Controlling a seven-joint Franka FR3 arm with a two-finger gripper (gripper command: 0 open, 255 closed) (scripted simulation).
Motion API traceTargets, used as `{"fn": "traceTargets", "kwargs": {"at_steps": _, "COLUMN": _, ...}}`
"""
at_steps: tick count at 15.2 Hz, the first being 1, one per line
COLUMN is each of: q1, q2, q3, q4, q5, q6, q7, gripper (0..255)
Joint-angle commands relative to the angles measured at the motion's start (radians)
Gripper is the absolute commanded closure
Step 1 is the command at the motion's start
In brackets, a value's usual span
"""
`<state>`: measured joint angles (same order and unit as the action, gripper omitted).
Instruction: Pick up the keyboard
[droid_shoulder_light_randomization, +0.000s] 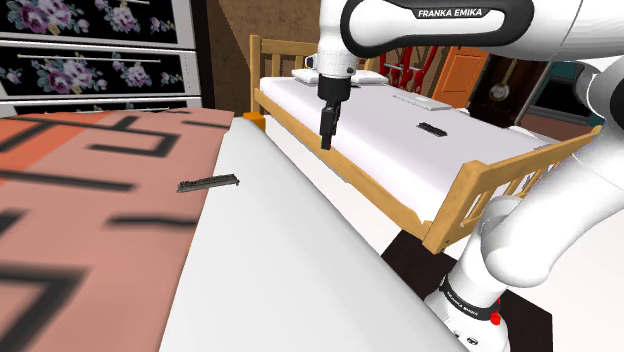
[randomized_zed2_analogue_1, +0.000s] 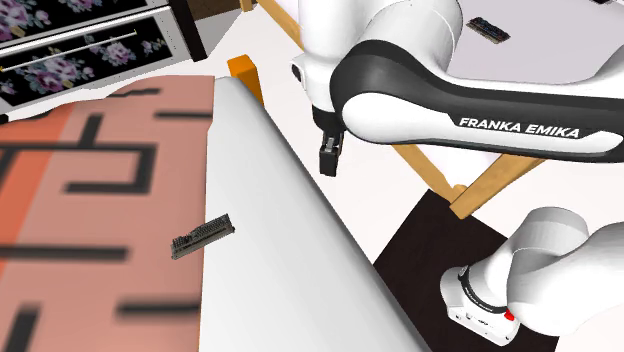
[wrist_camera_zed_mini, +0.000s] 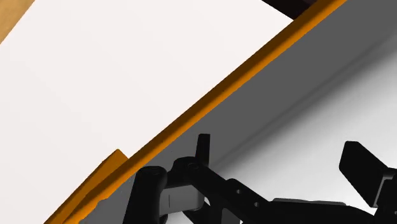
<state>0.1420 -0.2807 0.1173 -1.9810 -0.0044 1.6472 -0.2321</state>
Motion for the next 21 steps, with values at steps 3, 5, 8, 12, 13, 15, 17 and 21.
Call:
{"fn": "traceTargets", "kwargs": {"at_steps": 3, "q1": 0.036, "q2": 0.122, "q3": 0.045, "q4": 0.121, "q5": -0.017, "q6": 0.005, "q7": -0.025, "gripper": 0}}
{"fn": "traceTargets", "kwargs": {"at_steps": 5, "q1": 0.054, "q2": 0.185, "q3": 0.066, "q4": 0.186, "q5": -0.03, "q6": 0.003, "q7": -0.037, "gripper": 0}}
{"fn": "traceTargets", "kwargs": {"at_steps": 8, "q1": 0.083, "q2": 0.28, "q3": 0.098, "q4": 0.289, "q5": -0.055, "q6": -0.006, "q7": -0.053, "gripper": 0}}
{"fn": "traceTargets", "kwargs": {"at_steps": 12, "q1": 0.129, "q2": 0.409, "q3": 0.14, "q4": 0.438, "q5": -0.098, "q6": -0.029, "q7": -0.074, "gripper": 0}}
{"fn": "traceTargets", "kwargs": {"at_steps": 13, "q1": 0.142, "q2": 0.441, "q3": 0.15, "q4": 0.478, "q5": -0.11, "q6": -0.037, "q7": -0.079, "gripper": 0}}
{"fn": "traceTargets", "kwargs": {"at_steps": 15, "q1": 0.171, "q2": 0.509, "q3": 0.168, "q4": 0.561, "q5": -0.136, "q6": -0.056, "q7": -0.09, "gripper": 0}}
{"fn": "traceTargets", "kwargs": {"at_steps": 17, "q1": 0.204, "q2": 0.578, "q3": 0.185, "q4": 0.65, "q5": -0.165, "q6": -0.08, "q7": -0.102, "gripper": 0}}
{"fn": "traceTargets", "kwargs": {"at_steps": 21, "q1": 0.284, "q2": 0.727, "q3": 0.211, "q4": 0.853, "q5": -0.227, "q6": -0.142, "q7": -0.134, "gripper": 0}}
